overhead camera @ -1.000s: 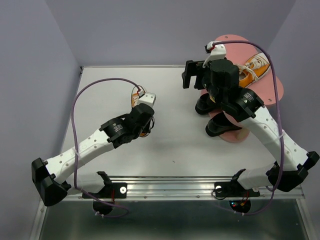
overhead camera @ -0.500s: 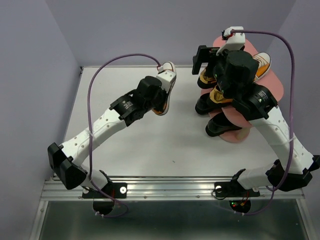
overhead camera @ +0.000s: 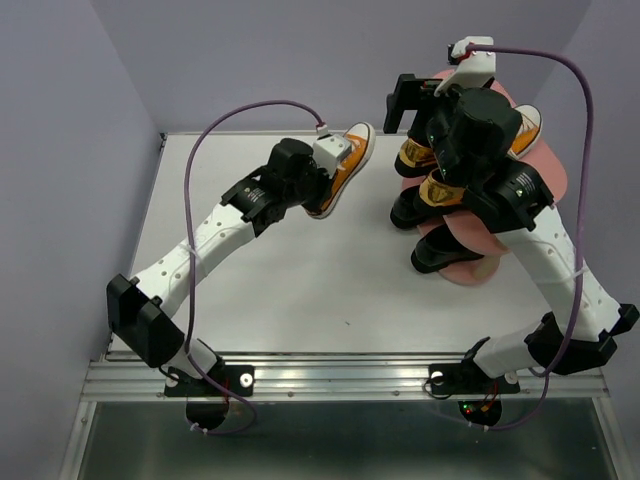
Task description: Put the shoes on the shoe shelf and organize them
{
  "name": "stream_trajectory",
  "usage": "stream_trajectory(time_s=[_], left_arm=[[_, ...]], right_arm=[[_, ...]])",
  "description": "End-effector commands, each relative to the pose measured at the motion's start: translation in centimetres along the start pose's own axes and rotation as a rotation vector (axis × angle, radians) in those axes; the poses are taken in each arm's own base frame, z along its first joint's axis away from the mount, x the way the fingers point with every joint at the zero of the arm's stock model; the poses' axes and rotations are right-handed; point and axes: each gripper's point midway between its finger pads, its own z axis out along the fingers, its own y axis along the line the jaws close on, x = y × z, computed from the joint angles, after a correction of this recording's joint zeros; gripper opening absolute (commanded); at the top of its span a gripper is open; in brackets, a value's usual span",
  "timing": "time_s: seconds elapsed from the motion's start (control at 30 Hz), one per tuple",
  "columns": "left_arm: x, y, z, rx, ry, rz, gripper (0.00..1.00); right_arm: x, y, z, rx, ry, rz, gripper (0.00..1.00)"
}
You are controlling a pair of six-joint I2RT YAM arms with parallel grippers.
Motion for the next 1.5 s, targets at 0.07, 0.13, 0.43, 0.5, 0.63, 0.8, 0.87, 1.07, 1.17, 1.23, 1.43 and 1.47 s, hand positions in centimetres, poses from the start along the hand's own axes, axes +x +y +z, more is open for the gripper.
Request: stream_trajectory(time_s=[0.07, 0.13, 0.43, 0.5, 0.63, 0.8, 0.87, 1.07, 1.17, 1.23, 1.43, 1.47], left_arm=[[-0.5, 2.3, -2.0, -0.059, -0.098, -0.031, 0.0], [-1.0, 2.8, -2.5, -0.085, -0.11, -0.031, 0.0], [-4.1, 2.5, -2.7, -0.048, -0.164, 0.0, 0.0], [-4.5, 2.6, -2.7, -0.048, -0.168, 0.006, 0.0], [-2.2, 3.7, -1.6, -0.08, -0.114, -0.007, 0.0], [1.6, 5.2, 0.1, -0.142, -0.031, -0.015, 0.0], [3.9, 5.7, 1.0, -0.162, 0.019, -0.014, 0.0], [10.1, 6.2, 3.7, -0.201, 0.116, -0.052, 0.0], [12.3, 5.8, 4.9, -0.193, 0.139, -0.09, 0.14], [13.5, 5.6, 5.4, -0.19, 0.164, -0.102, 0.22], [11.6, 5.9, 3.6, -0.232, 0.114, -0.149, 0.99], [11.3, 5.9, 3.2, -0.233, 0.106, -0.16, 0.99]], right_arm=[[0.2, 0.8, 0.7, -0.023, 0.013, -0.019, 1.0], [0.2, -0.2, 0.8, 0.038, 0.011, -0.024, 1.0], [0.7, -0.1, 1.5, 0.06, 0.019, -0.043, 1.0], [1.4, 0.9, 1.8, 0.015, 0.038, -0.038, 1.0], [4.1, 3.2, 2.9, -0.068, 0.107, -0.027, 1.0], [5.9, 4.1, 3.5, -0.093, 0.149, -0.029, 1.0], [6.0, 4.1, 3.4, -0.096, 0.149, -0.026, 1.0], [6.3, 3.6, 3.2, -0.078, 0.154, -0.03, 1.0], [6.3, 3.5, 3.1, -0.077, 0.154, -0.031, 1.0], [6.4, 3.5, 3.1, -0.076, 0.157, -0.034, 1.0], [6.3, 3.3, 2.9, -0.072, 0.154, -0.035, 1.0], [6.4, 3.3, 2.9, -0.072, 0.156, -0.036, 1.0]])
